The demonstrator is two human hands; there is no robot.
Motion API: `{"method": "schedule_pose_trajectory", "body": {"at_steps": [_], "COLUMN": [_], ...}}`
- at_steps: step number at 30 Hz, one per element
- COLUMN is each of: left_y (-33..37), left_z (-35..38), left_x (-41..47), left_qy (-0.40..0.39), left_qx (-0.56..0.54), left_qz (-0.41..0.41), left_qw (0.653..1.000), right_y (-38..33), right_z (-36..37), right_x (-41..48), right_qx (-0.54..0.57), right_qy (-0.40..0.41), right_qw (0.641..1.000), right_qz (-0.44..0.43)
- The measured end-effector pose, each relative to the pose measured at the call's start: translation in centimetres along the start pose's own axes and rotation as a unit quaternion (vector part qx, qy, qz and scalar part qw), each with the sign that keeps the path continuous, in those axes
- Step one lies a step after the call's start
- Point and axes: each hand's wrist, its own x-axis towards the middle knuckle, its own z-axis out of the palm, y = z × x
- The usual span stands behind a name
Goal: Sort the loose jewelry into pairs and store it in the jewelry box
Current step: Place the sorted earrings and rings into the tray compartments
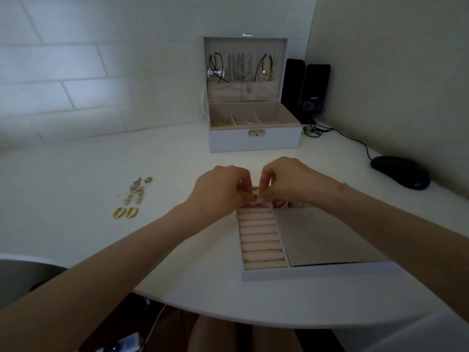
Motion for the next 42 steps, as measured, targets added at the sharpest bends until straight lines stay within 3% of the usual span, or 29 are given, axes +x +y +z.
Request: {"method": "schedule_pose_trajectory", "body": {"at_steps": [4, 9, 18, 21, 25, 28, 33, 37, 42], "left_y": [-1.4, -3.2, -2.9, -3.1, -5.0, -9.4, -16.2, -18.6, -18.7], "left_z": [0.1, 1.5, 2.3, 2.2, -0.1, -2.8, -6.0, -5.9, -5.8], "left_x": [-1.7, -4.1, -4.4, -4.6, -4.1, -2.6, -0.4, 0.3, 0.7], "left_qy": [0.080, 0.140, 0.138, 0.137, 0.161, 0.173, 0.042, 0.008, 0.001], "left_qx": [0.052, 0.135, 0.147, 0.130, 0.038, 0.041, 0.035, -0.048, -0.073], "left_qz": [0.071, 0.189, 0.216, 0.206, 0.105, -0.006, -0.229, -0.289, -0.311], "left_qw": [0.993, 0.962, 0.955, 0.960, 0.981, 0.984, 0.972, 0.956, 0.947], "right_y": [0.8, 2.4, 2.6, 1.7, -0.5, -3.4, -8.3, -10.8, -12.2], "right_z": [-0.8, 0.3, 1.5, 1.0, 1.0, 1.9, 5.3, 8.7, 10.2], "right_x": [-1.3, -3.7, -3.9, -3.4, -2.1, 0.4, 7.4, 12.0, 14.4], "right_qx": [-0.002, -0.216, -0.274, -0.241, -0.114, -0.057, 0.004, 0.017, 0.034], "right_qy": [0.033, 0.044, 0.028, 0.028, 0.073, 0.063, 0.024, -0.002, -0.001], "right_qw": [0.996, 0.962, 0.948, 0.958, 0.977, 0.981, 0.985, 0.990, 0.993], "right_qz": [-0.078, -0.159, -0.156, -0.152, -0.163, -0.173, -0.172, -0.142, -0.117]}}
